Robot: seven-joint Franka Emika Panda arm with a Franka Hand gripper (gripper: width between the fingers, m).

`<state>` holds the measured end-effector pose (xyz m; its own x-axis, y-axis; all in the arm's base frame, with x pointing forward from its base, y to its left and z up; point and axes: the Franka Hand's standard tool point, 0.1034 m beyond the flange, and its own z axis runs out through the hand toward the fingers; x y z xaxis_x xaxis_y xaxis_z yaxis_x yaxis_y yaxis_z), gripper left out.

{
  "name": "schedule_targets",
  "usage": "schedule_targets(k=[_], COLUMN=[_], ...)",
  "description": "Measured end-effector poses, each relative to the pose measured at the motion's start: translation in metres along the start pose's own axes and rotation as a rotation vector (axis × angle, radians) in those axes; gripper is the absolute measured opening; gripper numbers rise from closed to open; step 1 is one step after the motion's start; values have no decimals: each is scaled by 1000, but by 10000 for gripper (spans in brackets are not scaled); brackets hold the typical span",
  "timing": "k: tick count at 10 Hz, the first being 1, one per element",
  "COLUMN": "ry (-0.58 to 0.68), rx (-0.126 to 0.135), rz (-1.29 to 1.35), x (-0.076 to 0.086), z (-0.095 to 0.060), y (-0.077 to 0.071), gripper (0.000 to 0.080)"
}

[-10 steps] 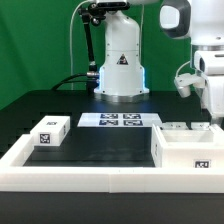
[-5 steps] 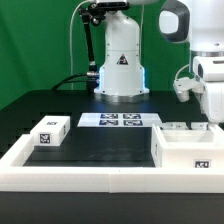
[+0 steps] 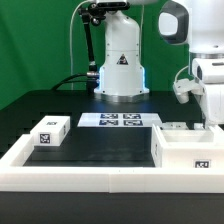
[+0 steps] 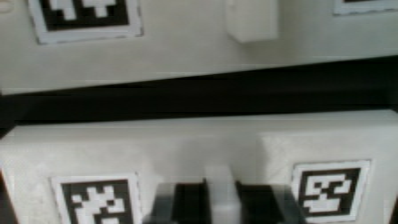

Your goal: Assemble cabinet

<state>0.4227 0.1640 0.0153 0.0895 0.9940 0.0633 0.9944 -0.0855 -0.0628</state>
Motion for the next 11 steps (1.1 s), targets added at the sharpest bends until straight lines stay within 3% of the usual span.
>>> schedule_targets(k=[4,7,9,11], ry=[0,-40,-56,-59], rx=[-1,-1,-14,-16], rz=[1,17,20,9], x=[0,4,-7,-32], z=[-1,-31,-48,-53], y=[0,1,8,19], gripper=[68,68,68,69])
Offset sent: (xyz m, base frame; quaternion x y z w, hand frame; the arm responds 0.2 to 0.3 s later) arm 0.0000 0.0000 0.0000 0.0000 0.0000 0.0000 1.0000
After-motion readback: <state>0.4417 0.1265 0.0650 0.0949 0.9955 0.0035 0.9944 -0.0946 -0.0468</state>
